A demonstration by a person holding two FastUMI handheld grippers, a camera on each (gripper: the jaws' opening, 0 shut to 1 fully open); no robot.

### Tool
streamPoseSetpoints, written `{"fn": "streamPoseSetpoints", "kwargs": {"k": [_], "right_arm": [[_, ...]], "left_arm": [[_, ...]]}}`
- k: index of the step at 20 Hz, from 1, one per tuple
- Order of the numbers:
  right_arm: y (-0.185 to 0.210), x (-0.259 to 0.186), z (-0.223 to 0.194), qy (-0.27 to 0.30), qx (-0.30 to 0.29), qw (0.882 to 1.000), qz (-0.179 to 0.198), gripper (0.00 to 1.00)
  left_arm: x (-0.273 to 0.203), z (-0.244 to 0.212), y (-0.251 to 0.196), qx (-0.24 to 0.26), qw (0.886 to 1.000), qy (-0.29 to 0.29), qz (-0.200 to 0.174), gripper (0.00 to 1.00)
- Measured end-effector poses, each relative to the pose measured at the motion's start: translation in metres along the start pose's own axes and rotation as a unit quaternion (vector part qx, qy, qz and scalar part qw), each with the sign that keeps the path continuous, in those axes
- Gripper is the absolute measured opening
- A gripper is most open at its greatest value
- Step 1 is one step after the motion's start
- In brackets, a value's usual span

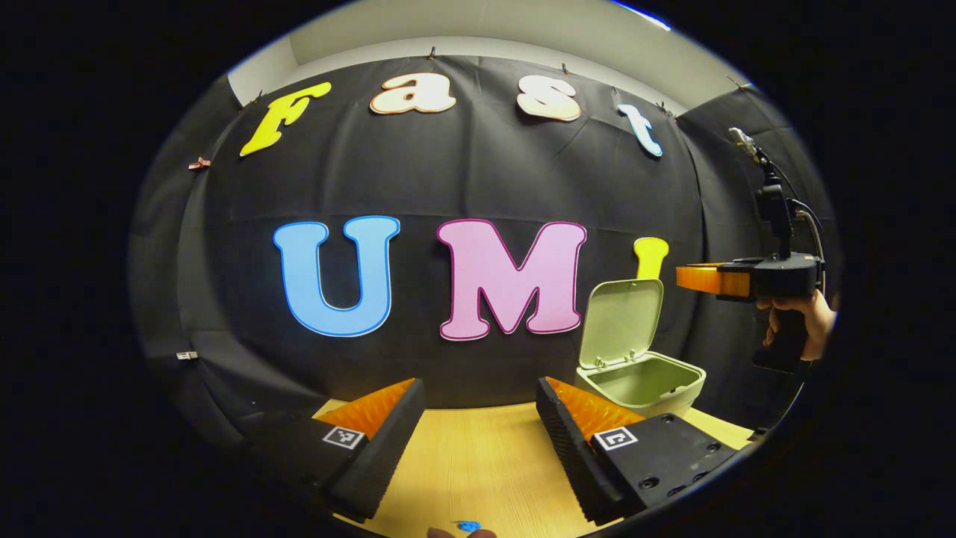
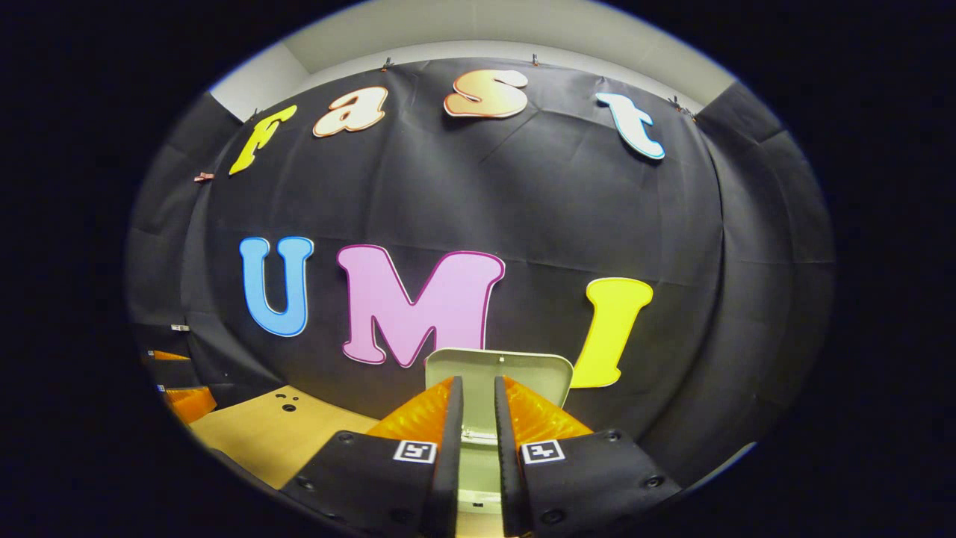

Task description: Press the lid of the desktop garbage bin to open it, pick up the crumpled paper on the desktop and throw it into the bin, then pick up the pop can on the desktop and drop it into the bin, and finally close the garbage bin lid.

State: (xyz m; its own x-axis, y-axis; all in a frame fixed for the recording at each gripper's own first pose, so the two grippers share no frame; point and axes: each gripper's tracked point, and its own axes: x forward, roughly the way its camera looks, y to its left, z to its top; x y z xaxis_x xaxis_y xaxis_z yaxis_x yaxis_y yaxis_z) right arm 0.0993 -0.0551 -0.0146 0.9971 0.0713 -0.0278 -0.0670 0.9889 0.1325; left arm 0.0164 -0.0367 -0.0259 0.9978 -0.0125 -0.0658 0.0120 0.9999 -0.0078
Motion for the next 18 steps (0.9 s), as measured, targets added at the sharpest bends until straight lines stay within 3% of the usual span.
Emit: {"fn": "streamPoseSetpoints", "kwargs": {"k": [5, 7, 8, 10, 18], "right_arm": [[0.014, -0.016, 0.002, -0.009, -0.009, 1.0, 0.009, 0.51], [0.018, -0.023, -0.002, -0.008, -0.008, 1.0, 0.006, 0.63], [0.022, -0.027, -0.005, -0.007, -0.008, 1.0, 0.006, 0.75], [0.026, -0.033, -0.011, -0.003, -0.011, 1.0, 0.003, 0.79], [0.039, -0.061, -0.027, 0.036, 0.001, 0.999, 0.001, 0.8]], "left_arm": [[0.002, -0.013, 0.007, 0.007, 1.0, 0.008, 0.0, 0.96], [0.003, -0.023, 0.011, 0.01, 1.0, 0.015, -0.004, 0.96], [0.003, -0.029, 0.011, 0.013, 1.0, 0.019, -0.01, 0.96], [0.003, -0.046, 0.01, 0.018, 0.999, 0.031, -0.026, 0.96], [0.0, -0.156, 0.011, 0.028, 0.991, 0.116, -0.057, 0.96]]}}
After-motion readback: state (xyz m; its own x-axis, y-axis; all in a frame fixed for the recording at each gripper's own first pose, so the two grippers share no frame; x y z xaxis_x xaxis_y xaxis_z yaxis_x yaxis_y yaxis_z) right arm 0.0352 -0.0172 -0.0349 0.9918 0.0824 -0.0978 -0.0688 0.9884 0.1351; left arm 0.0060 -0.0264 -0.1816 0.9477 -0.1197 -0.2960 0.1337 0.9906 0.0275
